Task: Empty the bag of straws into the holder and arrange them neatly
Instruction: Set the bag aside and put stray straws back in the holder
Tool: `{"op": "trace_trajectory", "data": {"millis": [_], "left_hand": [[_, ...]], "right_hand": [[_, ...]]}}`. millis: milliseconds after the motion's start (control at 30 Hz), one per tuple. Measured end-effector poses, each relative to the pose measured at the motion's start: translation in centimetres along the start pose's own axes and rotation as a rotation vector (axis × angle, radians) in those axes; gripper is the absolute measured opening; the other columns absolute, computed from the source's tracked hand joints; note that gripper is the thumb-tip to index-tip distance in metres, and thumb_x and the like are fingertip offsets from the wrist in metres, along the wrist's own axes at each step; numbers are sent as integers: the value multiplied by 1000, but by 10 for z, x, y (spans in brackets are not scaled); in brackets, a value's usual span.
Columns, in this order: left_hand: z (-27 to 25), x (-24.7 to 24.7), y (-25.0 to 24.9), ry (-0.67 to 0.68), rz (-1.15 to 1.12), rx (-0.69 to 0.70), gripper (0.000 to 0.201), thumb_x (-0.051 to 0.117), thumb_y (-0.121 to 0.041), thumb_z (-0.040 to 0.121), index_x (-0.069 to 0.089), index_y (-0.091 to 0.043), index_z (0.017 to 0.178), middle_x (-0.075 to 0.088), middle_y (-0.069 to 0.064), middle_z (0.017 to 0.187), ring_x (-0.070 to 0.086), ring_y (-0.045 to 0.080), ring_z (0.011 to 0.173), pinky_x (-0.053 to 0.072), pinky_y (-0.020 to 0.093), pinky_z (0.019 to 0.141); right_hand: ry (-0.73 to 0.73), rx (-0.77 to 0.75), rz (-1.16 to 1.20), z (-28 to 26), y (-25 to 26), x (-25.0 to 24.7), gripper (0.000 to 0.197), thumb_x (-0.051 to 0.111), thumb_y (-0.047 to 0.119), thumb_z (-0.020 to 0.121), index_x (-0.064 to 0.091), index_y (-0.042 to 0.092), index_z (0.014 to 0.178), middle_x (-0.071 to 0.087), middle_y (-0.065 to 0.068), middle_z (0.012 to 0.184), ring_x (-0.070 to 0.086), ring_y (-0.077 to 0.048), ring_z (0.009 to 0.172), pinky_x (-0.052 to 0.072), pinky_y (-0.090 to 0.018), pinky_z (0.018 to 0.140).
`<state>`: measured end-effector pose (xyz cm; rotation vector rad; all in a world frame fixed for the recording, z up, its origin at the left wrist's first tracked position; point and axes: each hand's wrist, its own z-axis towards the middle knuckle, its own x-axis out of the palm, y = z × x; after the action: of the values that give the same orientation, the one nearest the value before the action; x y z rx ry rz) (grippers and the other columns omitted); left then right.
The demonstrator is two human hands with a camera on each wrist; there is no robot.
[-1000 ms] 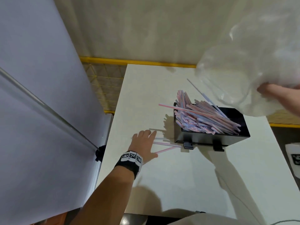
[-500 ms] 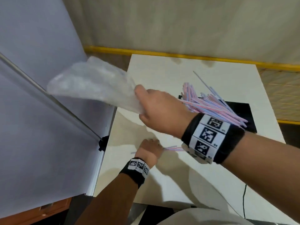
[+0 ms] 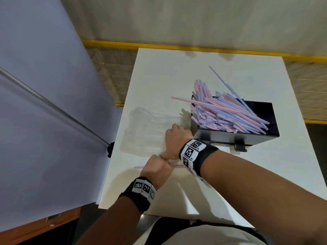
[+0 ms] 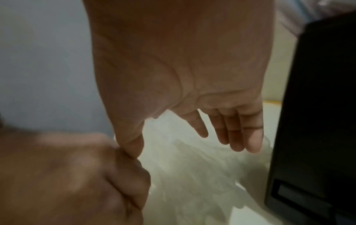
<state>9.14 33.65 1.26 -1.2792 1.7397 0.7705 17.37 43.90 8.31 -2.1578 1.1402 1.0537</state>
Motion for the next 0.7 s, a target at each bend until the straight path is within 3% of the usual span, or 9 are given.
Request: {"op": "trace_trajectory", "data": {"millis": [100,133,200,300,400,500,567,633,700], "left_hand": [[-7,-21,-2,16,-120,-51,10,77,-20,79,73,-12,76,67,8,75,65,26,71,38,30,62],[-11,-29,-3,-24,-167,-63,13,72,-24,85,74,-12,80,66,6,74,65,24,73,41,28,63],[-18,-38,-1,-99,-212,-65,17,62,-27,90,70,-16,79,50,0,61,53,17,61,33,16,54],[-24,-60,0,-123,-230,88,29,43,-30,85,63,-19,68,54,0,60,52,15,54,35,25,51],[-37,-126,0,37,-318,152,28,52,-38,79,59,-15,66,60,8,67,53,23,65,31,35,58],[-37,-187,-7,-19,-341,147,28,62,-37,83,68,-12,73,64,12,69,58,23,65,35,33,55],[-36,-216,-16,-88,-301,180,25,66,-38,85,73,-15,79,67,8,70,60,19,66,39,31,57],[-36,-237,-22,-224,-409,187,29,67,-47,83,73,-19,79,69,0,72,62,13,70,47,31,65],[-33,-248,-19,-555,-598,115,32,66,-54,84,75,-23,84,69,-6,78,64,10,76,52,33,74]], "right_hand": [[15,-43,100,-16,-11,-9,79,59,63,86,45,7,140,43,-16,138,47,-37,126,47,-44,91],[-12,-84,104,-26,-14,-14,71,60,57,87,48,8,137,45,-16,135,48,-36,124,47,-43,89],[-56,-225,122,-47,-23,-18,56,63,50,86,55,11,126,51,-13,123,53,-34,115,44,-38,80],[29,-418,224,-84,-44,-13,46,64,46,80,57,15,112,53,-6,103,58,-28,101,44,-33,74],[29,-469,283,-102,-71,1,41,66,29,85,51,12,119,56,-6,90,51,-26,79,40,-34,64],[-123,-482,427,-111,-92,10,21,48,25,97,51,16,116,58,-6,81,50,-29,71,46,-40,64],[-206,-496,534,-120,-107,5,16,37,34,99,48,25,106,60,2,80,53,-22,71,46,-38,65],[-260,-492,618,-132,-128,-3,9,40,39,101,48,35,103,53,11,70,47,-10,65,42,-31,62],[-318,-469,697,-140,-154,-8,13,49,37,102,52,30,92,49,11,66,45,-8,62,41,-34,64]]}}
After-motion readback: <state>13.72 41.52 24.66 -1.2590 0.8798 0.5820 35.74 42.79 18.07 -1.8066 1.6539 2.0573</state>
